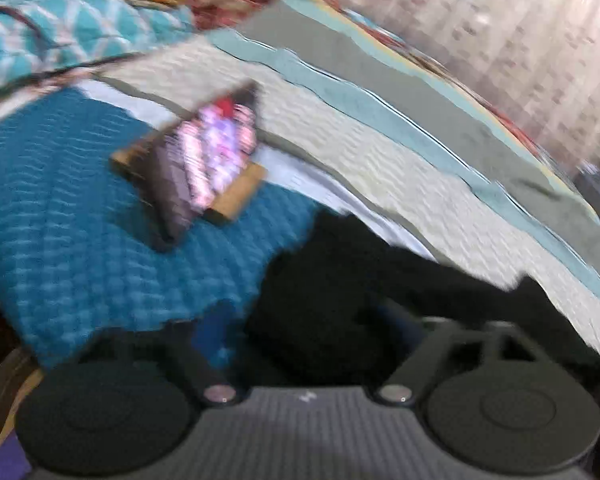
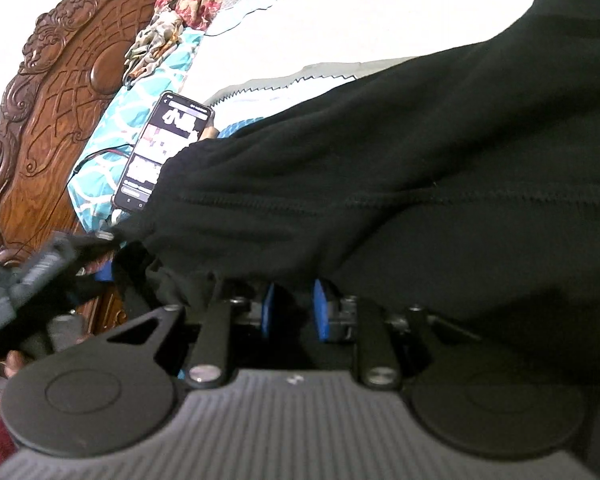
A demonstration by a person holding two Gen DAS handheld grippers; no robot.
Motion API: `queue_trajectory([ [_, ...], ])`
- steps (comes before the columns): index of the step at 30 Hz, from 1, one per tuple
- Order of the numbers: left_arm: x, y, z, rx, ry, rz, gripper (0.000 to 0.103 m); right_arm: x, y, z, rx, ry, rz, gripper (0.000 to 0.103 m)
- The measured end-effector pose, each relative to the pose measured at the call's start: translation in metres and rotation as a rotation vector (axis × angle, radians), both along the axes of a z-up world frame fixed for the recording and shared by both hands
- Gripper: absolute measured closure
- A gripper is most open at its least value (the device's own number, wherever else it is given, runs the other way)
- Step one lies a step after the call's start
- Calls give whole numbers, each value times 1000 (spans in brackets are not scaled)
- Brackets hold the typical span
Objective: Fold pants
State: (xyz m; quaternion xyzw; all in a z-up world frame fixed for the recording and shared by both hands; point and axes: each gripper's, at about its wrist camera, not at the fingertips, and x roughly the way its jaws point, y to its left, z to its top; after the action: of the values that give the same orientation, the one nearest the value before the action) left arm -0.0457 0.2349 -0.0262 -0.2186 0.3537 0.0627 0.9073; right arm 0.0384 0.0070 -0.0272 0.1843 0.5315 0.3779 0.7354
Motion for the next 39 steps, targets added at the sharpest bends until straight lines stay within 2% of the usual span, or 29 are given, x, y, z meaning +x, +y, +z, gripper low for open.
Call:
queue_trajectory([
  [2, -7, -15, 6, 73, -35, -42, 57, 0, -2, -1, 0, 4, -1, 78],
  [4, -15, -22, 14, 89, -68, -55, 62, 1, -2, -2, -1, 12, -3, 78],
  [6, -22, -28, 24, 79, -105, -49, 87, 2, -2, -1, -6, 16, -1, 78],
  [9, -25, -47, 42, 56, -167, -94, 87, 3, -3, 0, -3, 23, 4, 78],
  [12, -17, -74, 50, 54, -200, -185, 87, 3, -12, -1, 21, 51, -10, 78],
  [13, -13, -85, 51, 61, -204, -214, 87, 4, -16, -1, 35, 66, -23, 77],
  [14, -9, -96, 50, 71, -206, -243, 87, 5, -23, 0, 57, 79, -43, 72],
  [15, -7, -105, 50, 81, -209, -269, 87, 7, -34, 2, 85, 81, -77, 65],
  [18, -2, -133, 46, 111, -219, -341, 87, 11, -75, 8, 149, 70, -208, 59],
  [20, 2, -150, 39, 128, -209, -393, 87, 12, -107, 7, 207, 97, -305, 55],
  [22, 5, -170, 28, 172, -191, -458, 86, 10, -132, 7, 281, 125, -380, 45],
  [24, 9, -191, 14, 217, -160, -538, 81, 7, -143, 9, 311, 118, -412, 33],
  [26, 8, -207, 7, 265, -150, -616, 79, 5, -145, 14, 296, 90, -403, 28],
  [28, -1, -217, 12, 294, -159, -687, 68, 3, -142, 14, 272, 84, -393, 26],
  [29, -7, -215, 19, 294, -177, -707, 58, 2, -140, 12, 266, 92, -387, 25],
  [30, -16, -210, 27, 287, -212, -715, 53, 2, -137, 10, 260, 99, -382, 25],
  [32, -32, -191, 45, 257, -275, -715, 48, 6, -135, 8, 251, 106, -377, 23],
  [34, -46, -165, 61, 216, -332, -654, 39, 9, -136, 6, 261, 120, -376, 22],
  [36, -50, -135, 67, 174, -362, -526, 17, 11, -134, 6, 269, 126, -377, 20],
  [37, -50, -121, 65, 152, -363, -459, 17, 10, -134, 6, 271, 127, -375, 19],
  [39, -38, -97, 54, 78, -301, -350, 27, 8, -134, 8, 292, 137, -368, 16],
])
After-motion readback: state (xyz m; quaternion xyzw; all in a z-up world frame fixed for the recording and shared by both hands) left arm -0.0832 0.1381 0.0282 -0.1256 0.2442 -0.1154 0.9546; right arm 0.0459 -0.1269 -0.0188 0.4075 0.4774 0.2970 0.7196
